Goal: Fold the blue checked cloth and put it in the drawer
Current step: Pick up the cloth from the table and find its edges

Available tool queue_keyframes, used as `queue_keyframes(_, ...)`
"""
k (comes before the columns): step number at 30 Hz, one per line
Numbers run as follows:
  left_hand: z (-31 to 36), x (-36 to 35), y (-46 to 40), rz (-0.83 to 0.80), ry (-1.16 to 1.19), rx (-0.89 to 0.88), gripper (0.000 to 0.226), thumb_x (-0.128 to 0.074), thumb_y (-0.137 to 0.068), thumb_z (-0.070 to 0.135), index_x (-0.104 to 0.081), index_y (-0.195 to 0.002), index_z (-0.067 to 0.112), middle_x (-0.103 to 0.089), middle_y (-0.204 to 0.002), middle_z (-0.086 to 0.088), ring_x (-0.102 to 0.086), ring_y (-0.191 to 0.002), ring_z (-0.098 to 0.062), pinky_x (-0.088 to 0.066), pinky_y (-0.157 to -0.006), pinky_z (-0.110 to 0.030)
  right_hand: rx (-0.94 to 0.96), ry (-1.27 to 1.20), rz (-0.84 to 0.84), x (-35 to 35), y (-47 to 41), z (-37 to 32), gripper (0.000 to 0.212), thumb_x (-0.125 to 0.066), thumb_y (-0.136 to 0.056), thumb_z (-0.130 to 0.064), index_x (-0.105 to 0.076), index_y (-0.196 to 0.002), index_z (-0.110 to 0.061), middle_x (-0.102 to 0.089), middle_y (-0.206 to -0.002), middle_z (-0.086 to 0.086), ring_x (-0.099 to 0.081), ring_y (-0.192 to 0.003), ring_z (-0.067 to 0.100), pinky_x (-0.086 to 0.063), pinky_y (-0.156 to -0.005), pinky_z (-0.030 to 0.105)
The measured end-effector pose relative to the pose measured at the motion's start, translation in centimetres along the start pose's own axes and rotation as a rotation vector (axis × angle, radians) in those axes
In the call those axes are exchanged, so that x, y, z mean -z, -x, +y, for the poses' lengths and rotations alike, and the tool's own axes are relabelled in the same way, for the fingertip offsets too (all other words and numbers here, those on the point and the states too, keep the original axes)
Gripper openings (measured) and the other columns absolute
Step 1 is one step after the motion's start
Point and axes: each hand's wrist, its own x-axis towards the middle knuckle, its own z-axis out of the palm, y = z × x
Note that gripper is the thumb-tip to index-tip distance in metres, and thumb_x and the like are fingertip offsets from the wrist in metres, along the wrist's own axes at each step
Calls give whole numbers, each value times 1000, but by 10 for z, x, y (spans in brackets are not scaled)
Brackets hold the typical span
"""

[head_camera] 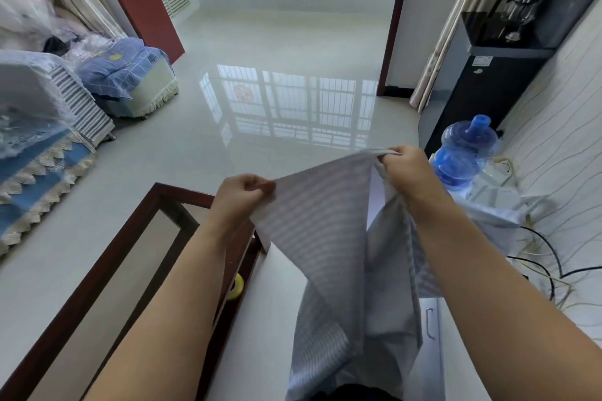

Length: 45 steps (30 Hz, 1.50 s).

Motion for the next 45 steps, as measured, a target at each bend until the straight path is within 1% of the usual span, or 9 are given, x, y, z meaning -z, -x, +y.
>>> queue_keyframes(3,-2,3,12,43,587,99,6,-68,-85,14,-70,-83,8,-72,-72,-1,-66,-75,-18,-54,-62,-20,-152,-204,51,-8,-3,-2,32,-45,-88,2,-55,-62,-12,-49,-50,0,-42,-32,1,-33,-37,12)
queue_keyframes(5,3,-5,17,18,836,137,10,-65,-88,14,-69,-89,5,-73,-77,-4,-68,-74,-20,-58,-68,-28,-264,-402,96,-19,-1,-3,34,-37,-88,6,-53,-65,-13,-47,-53,-1,-42,-33,2,-35,-35,14)
queue_keyframes(9,34,-32,25,151,786,53,9,-68,-87,16,-70,-79,15,-66,-76,-3,-59,-76,-19,-52,-75,-35,-362,-756,356,-42,24,-21,21,-38,-96,-1,-47,-107,-17,-50,-78,2,-48,-56,9,-39,-36,11)
queue_keyframes(12,54,-53,36,176,637,-83,15,-61,-92,15,-60,-77,15,-57,-68,-1,-51,-64,-12,-44,-63,-28,-213,-830,247,-58,57,-35,19,-44,-100,-14,-51,-117,-22,-54,-73,-2,-50,-54,7,-42,-42,13)
queue_keyframes(17,58,-54,43,33,739,29,22,-55,-96,15,-71,-82,13,-72,-81,-10,-67,-79,-23,-54,-76,-36,-4,-605,-155,-62,72,-27,28,-41,-100,-13,-66,-103,-24,-68,-90,5,-67,-87,21,-56,-80,31)
queue_keyframes(21,48,-38,38,-124,951,130,28,-47,-99,13,-71,-90,4,-72,-88,-16,-69,-85,-27,-54,-83,-35,-43,-687,-504,-43,65,-31,27,-44,-94,8,-58,-114,-1,-72,-86,11,-71,-80,18,-59,-79,26)
queue_keyframes(33,55,-19,37,-278,828,108,32,-45,-100,20,-67,-103,-4,-69,-96,-20,-67,-88,-28,-52,-89,-40,456,115,-229,-34,57,-36,10,-70,-83,-21,-67,-92,-16,-67,-76,-9,-64,-71,5,-55,-75,25)
queue_keyframes(39,57,-13,46,-412,872,-25,30,-59,-91,13,-64,-116,-2,-69,-104,-18,-68,-94,-26,-54,-87,-34,666,134,-208,-36,60,-35,37,-70,-84,-20,-56,-117,-24,-57,-91,1,-57,-78,10,-55,-78,32)
queue_keyframes(45,57,-20,57,-386,903,-110,34,-57,-88,-6,-56,-122,0,-70,-98,-15,-70,-89,-25,-57,-77,-30,603,156,-213,-37,61,-36,38,-77,-75,-30,-58,-107,-22,-51,-106,-2,-55,-90,13,-49,-77,22)
